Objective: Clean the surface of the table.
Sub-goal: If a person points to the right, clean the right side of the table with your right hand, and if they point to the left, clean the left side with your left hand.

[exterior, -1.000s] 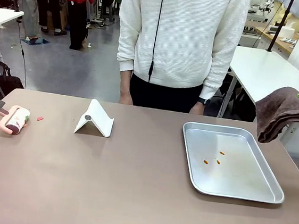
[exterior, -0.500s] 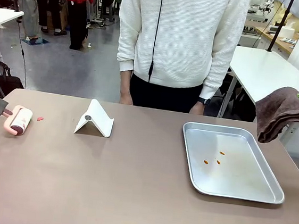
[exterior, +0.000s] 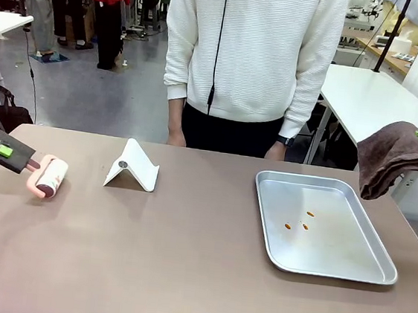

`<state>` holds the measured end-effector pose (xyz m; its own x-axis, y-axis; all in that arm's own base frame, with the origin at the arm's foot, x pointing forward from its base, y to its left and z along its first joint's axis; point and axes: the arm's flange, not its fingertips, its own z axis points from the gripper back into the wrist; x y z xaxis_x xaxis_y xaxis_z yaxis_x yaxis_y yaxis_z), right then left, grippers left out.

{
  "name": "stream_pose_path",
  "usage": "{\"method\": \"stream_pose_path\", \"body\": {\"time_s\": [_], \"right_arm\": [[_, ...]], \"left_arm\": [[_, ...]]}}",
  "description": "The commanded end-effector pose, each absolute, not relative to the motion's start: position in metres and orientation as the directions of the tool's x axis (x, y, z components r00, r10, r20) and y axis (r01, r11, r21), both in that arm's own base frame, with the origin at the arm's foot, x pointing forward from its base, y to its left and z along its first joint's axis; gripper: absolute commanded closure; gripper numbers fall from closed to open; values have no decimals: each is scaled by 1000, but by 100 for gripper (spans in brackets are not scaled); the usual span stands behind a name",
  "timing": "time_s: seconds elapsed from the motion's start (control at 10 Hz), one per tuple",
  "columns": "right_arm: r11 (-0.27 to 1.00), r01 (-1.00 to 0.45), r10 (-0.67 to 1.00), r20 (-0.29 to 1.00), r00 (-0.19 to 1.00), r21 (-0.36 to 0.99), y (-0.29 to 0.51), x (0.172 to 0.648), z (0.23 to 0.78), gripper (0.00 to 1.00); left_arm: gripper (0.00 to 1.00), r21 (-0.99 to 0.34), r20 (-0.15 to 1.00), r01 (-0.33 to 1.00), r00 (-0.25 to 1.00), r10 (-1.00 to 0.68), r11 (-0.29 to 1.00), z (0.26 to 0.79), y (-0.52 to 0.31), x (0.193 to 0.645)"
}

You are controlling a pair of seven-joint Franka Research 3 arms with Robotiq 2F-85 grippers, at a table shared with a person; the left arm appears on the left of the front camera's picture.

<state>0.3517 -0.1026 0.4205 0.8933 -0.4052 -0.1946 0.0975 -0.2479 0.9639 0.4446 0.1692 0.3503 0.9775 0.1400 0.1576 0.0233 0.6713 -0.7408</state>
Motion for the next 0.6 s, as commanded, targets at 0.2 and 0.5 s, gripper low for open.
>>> {"method": "stream_pose_path", "body": {"time_s": [0.2, 0.5], "right_arm": [[-255, 81, -398, -181, 899, 964, -103, 350, 423, 100], [-255, 81, -398, -181, 899, 964, -103, 350, 423, 100]], "left_arm": [[79, -750, 128, -42, 970, 207, 660, 355, 151, 462], [79, -810, 116, -76, 951, 286, 582, 373, 178, 473]]}}
